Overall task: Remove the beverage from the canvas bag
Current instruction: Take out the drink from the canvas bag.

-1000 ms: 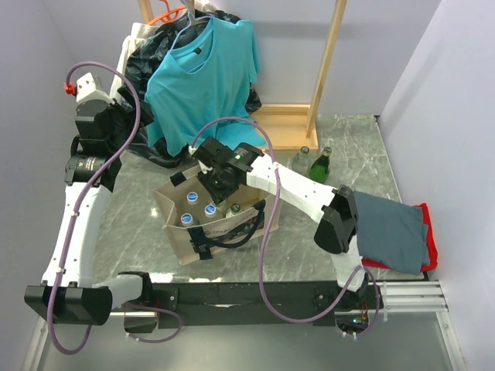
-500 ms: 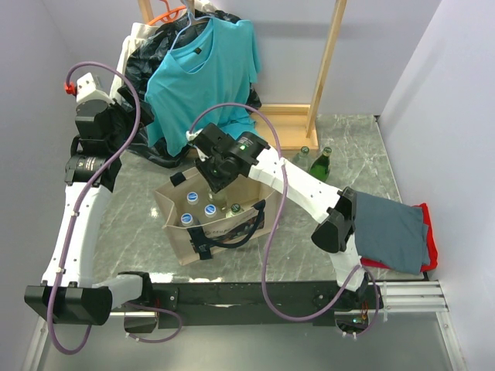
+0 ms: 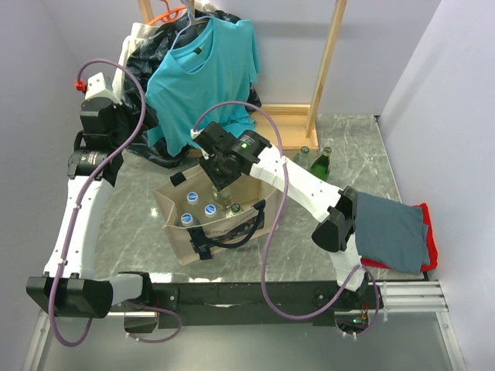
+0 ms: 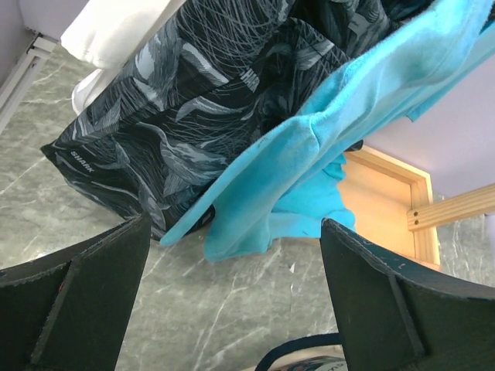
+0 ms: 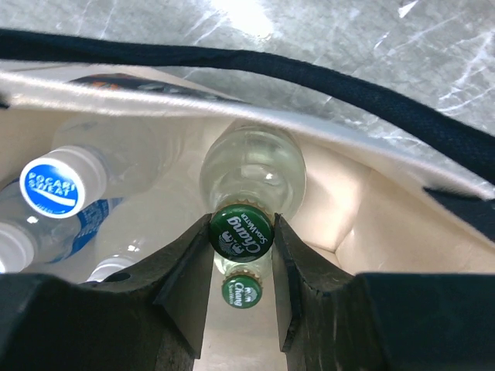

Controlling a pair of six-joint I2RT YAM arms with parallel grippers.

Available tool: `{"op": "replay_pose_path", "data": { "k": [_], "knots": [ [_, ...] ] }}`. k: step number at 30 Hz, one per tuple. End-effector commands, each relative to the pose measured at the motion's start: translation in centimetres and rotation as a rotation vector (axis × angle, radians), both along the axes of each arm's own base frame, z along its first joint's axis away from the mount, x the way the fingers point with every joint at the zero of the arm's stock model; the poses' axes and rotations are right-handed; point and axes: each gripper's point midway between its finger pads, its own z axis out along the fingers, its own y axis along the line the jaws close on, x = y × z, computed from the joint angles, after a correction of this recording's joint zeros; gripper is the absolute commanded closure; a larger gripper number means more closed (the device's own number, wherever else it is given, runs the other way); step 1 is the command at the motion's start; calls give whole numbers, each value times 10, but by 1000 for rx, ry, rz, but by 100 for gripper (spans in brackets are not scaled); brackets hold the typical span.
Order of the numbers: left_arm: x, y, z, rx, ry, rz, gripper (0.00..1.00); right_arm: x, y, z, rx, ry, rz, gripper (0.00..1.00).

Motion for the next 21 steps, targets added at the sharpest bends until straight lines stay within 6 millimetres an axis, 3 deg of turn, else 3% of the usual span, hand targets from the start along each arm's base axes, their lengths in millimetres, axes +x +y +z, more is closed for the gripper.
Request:
{"op": "replay_pose_path", "data": {
  "k": [1,2,7,12,13,18,21],
  "knots": [
    [-12,0,12,34,-31,-29,4,20,0,45,106,-138,-52,100],
    [-11,6,-3,40,-4,4,4,22,-1,44,107,-146,-64,100],
    [-10,-7,-28,58,97,-87,4,19,-5,54,144,-178,-75,100],
    [-23,-23,-30,8,93,-171,4,24,-17,65,113,-237,-87,100],
    [-29,-26,-16,-1,29,-184,4,24,-21,67,106,-251,-100,100],
    [-46,-30,-32,30,60,-229,4,16,-27,61,105,-244,-100,100],
    [-50,-31,-46,39,104,-243,4,11,-30,68,109,-260,-118,100]
  ]
}}
